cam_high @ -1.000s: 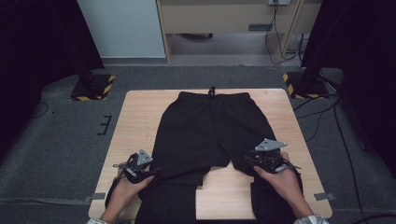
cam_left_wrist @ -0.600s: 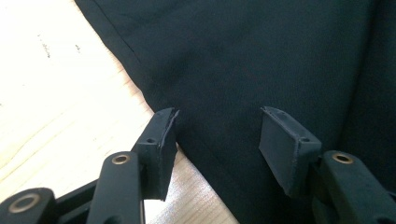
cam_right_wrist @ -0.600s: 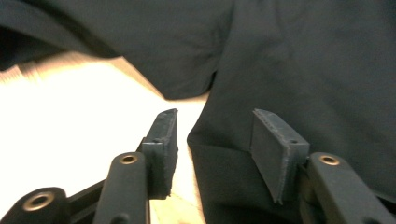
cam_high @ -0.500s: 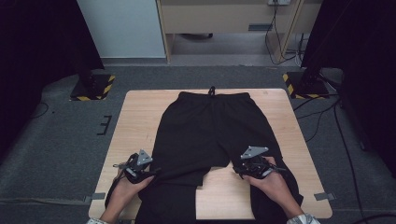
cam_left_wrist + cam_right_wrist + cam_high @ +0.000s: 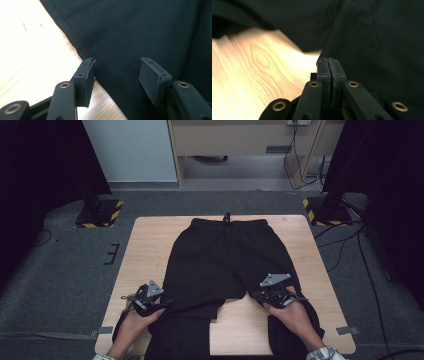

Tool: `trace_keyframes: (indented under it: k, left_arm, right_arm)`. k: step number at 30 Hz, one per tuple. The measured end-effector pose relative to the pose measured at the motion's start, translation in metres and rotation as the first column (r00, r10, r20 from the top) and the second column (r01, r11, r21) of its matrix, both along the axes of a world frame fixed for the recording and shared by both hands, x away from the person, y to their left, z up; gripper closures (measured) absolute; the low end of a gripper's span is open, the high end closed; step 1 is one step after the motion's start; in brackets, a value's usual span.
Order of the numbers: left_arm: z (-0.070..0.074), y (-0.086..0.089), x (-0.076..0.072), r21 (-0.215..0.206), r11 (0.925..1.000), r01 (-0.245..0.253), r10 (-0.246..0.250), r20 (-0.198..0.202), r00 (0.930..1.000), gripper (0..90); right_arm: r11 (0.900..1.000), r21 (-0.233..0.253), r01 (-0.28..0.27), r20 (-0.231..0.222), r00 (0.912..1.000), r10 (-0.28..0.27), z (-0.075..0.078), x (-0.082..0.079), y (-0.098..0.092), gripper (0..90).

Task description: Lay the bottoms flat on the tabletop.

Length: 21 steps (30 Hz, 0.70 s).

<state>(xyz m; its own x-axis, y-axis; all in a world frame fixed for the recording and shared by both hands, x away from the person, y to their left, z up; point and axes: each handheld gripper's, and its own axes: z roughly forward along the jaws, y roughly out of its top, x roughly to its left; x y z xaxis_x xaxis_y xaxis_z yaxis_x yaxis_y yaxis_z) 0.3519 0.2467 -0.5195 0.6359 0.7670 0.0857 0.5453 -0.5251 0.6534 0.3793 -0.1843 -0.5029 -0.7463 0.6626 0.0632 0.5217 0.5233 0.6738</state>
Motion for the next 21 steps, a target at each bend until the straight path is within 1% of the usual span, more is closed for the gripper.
trace_keyframes:
  k: [1, 2, 3, 4, 6, 7, 8, 9, 11, 12, 13, 14, 17, 18, 19, 20, 21]
  left_arm:
    - [0.000, 0.000, 0.000, 0.001, 1.0000, 0.000, 0.000, 0.001, 1.0000, 45.0]
    - [0.000, 0.000, 0.000, 0.001, 1.0000, 0.000, 0.000, 0.001, 1.0000, 45.0]
    - [0.000, 0.000, 0.000, 0.000, 1.0000, 0.000, 0.000, 0.000, 1.0000, 45.0]
    - [0.000, 0.000, 0.000, 0.000, 1.0000, 0.000, 0.000, 0.000, 1.0000, 45.0]
    - [0.000, 0.000, 0.000, 0.000, 1.0000, 0.001, -0.001, 0.000, 1.0000, 45.0]
    - [0.000, 0.000, 0.000, 0.000, 1.0000, 0.001, -0.001, 0.001, 1.0000, 45.0]
    - [0.000, 0.000, 0.000, -0.001, 1.0000, 0.001, -0.001, 0.000, 1.0000, 44.9]
    - [0.000, 0.000, 0.000, -0.001, 1.0000, 0.001, -0.001, 0.000, 1.0000, 45.0]
    - [0.000, 0.000, 0.000, -0.002, 1.0000, 0.000, 0.000, -0.001, 1.0000, 44.9]
    - [0.000, 0.000, 0.000, -0.002, 1.0000, 0.000, 0.000, -0.001, 1.0000, 45.0]
    - [0.000, 0.000, 0.000, -0.001, 1.0000, 0.001, -0.001, 0.000, 1.0000, 45.0]
    - [0.000, 0.000, 0.000, -0.001, 1.0000, 0.001, -0.001, 0.000, 1.0000, 45.0]
    - [0.000, 0.001, 0.000, -0.005, 1.0000, 0.002, -0.002, -0.002, 1.0000, 45.0]
    - [0.000, 0.001, 0.000, -0.005, 1.0000, 0.002, -0.002, -0.002, 1.0000, 44.9]
    - [0.000, 0.001, 0.000, -0.006, 1.0000, 0.003, -0.003, -0.003, 1.0000, 44.9]
    - [0.000, 0.001, 0.000, -0.007, 1.0000, 0.004, -0.004, -0.003, 1.0000, 45.0]
    - [0.000, 0.001, 0.000, -0.007, 1.0000, 0.004, -0.004, -0.003, 1.0000, 45.0]
  right_arm:
    - [0.999, 0.042, 0.024, 0.004, 0.9997, -0.024, 0.007, 0.004, -0.005, 88.4]
    - [0.999, 0.042, 0.024, 0.004, 0.9997, -0.024, 0.007, 0.004, -0.005, 88.4]
    - [0.993, 0.095, 0.066, 0.003, 0.9978, -0.066, 0.015, 0.011, -0.014, 88.4]
    - [0.990, 0.112, 0.082, 0.000, 0.9966, -0.083, 0.017, 0.015, -0.018, 88.4]
    - [0.975, 0.176, 0.139, -0.024, 0.9904, -0.136, 0.022, 0.026, -0.032, 88.3]
    - [0.966, 0.198, 0.165, -0.036, 0.9863, -0.161, 0.024, 0.032, -0.037, 88.3]
    - [0.961, 0.201, 0.189, -0.043, 0.9820, -0.184, 0.025, 0.037, -0.042, 88.4]
    - [0.959, 0.196, 0.203, -0.043, 0.9791, -0.199, 0.024, 0.044, -0.047, 88.4]
    - [0.950, 0.190, 0.247, -0.073, 0.9688, -0.237, 0.021, 0.057, -0.055, 88.5]
    - [0.950, 0.190, 0.247, -0.073, 0.9688, -0.237, 0.021, 0.057, -0.055, 88.5]
    - [0.947, 0.158, 0.279, -0.088, 0.9594, -0.268, 0.013, 0.069, -0.061, 88.6]
    - [0.946, 0.141, 0.293, -0.101, 0.9544, -0.281, 0.008, 0.074, -0.063, 88.6]
    - [0.946, 0.093, 0.311, -0.119, 0.9468, -0.299, -0.006, 0.084, -0.065, 88.5]
    - [0.946, 0.093, 0.311, -0.119, 0.9468, -0.299, -0.006, 0.084, -0.065, 88.5]
    - [0.948, 0.046, 0.314, -0.117, 0.9444, -0.308, -0.016, 0.088, -0.063, 88.1]
    - [0.946, 0.051, 0.319, -0.112, 0.9434, -0.312, -0.019, 0.089, -0.063, 88.0]
    - [0.942, 0.063, 0.330, -0.119, 0.9394, -0.322, -0.020, 0.090, -0.063, 87.7]
